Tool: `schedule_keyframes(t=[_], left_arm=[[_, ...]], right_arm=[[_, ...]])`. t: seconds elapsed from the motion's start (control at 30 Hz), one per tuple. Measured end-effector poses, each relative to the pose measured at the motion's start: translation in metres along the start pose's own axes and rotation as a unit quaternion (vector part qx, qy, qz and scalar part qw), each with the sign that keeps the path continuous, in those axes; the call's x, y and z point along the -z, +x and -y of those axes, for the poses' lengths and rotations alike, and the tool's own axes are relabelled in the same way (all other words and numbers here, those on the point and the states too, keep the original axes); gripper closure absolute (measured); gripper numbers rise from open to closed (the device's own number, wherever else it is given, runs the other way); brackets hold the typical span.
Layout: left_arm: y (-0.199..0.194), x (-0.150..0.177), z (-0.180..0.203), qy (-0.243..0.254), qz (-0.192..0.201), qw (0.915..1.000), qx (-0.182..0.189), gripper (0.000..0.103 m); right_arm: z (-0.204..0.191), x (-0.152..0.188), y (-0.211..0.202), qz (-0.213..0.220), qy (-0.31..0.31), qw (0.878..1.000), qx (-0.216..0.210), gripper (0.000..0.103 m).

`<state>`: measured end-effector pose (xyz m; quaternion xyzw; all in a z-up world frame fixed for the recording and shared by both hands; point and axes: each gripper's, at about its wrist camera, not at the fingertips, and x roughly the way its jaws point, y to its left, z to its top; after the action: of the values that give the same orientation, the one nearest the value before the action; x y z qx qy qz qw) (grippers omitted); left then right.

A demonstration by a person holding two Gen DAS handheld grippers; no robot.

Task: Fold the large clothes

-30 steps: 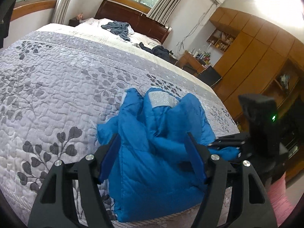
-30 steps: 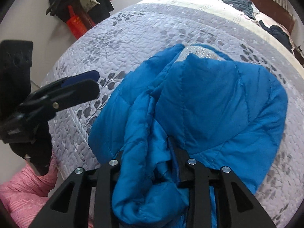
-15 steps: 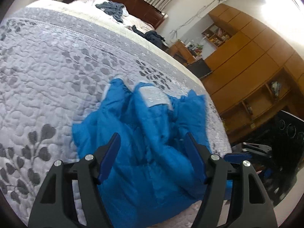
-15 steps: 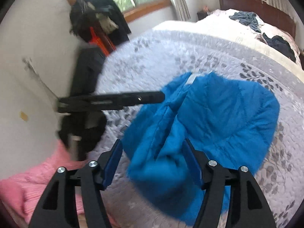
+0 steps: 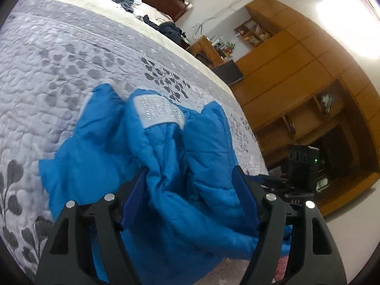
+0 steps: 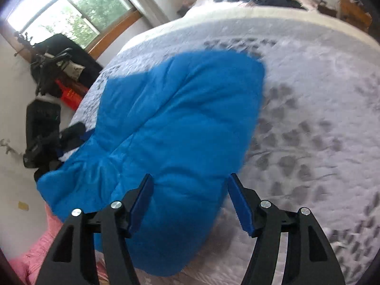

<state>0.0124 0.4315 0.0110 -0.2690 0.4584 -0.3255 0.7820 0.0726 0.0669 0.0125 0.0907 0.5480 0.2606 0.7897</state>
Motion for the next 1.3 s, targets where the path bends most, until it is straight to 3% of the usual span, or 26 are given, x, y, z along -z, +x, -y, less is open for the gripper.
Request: schedule_keyframes(t=[0.03,0.23,0.4,0.7,0.87,1.0,1.17,1.3], left_arm=[[0.006,-0.002,0.003,0.005,-0.006,0.9999,-0.006,0.03],[0.025,-0.007,0.014,0.03,-0.022,0.9983,-0.044,0.023],[0.044,-0.011,0.013,0.041,-0.036,0.9946,-0.089,0.025],[0.05,-0.011,0.033,0.055,-0.025,0.9918,-0.112,0.071],[0.044,-0.01,0.05,0.08,0.001,0.9919,-0.099,0.084],[0.023,-0.01,0.078,0.115,0.036,0.9912,-0.054,0.087],[-0.019,-0.008,0.1,0.143,0.079,0.9866,-0.009,0.088],[-0.056,-0.007,0.082,0.128,0.109,0.9858,-0.003,0.088]], right_arm=[[-0.006,0.0,0.007,0.001,-0.007,1.0,-0.001,0.031],[-0.033,-0.002,0.024,0.01,-0.042,0.999,0.03,0.03],[-0.026,0.0,0.028,0.016,-0.043,0.999,0.02,0.03],[-0.009,0.011,0.012,0.046,-0.041,0.998,-0.023,0.027],[0.019,0.022,-0.014,0.084,-0.002,0.994,-0.063,0.027],[0.038,0.027,-0.027,0.103,0.03,0.991,-0.08,0.027],[0.034,0.028,-0.039,0.118,0.022,0.989,-0.081,0.027],[0.015,0.026,-0.044,0.121,-0.003,0.989,-0.079,0.027]])
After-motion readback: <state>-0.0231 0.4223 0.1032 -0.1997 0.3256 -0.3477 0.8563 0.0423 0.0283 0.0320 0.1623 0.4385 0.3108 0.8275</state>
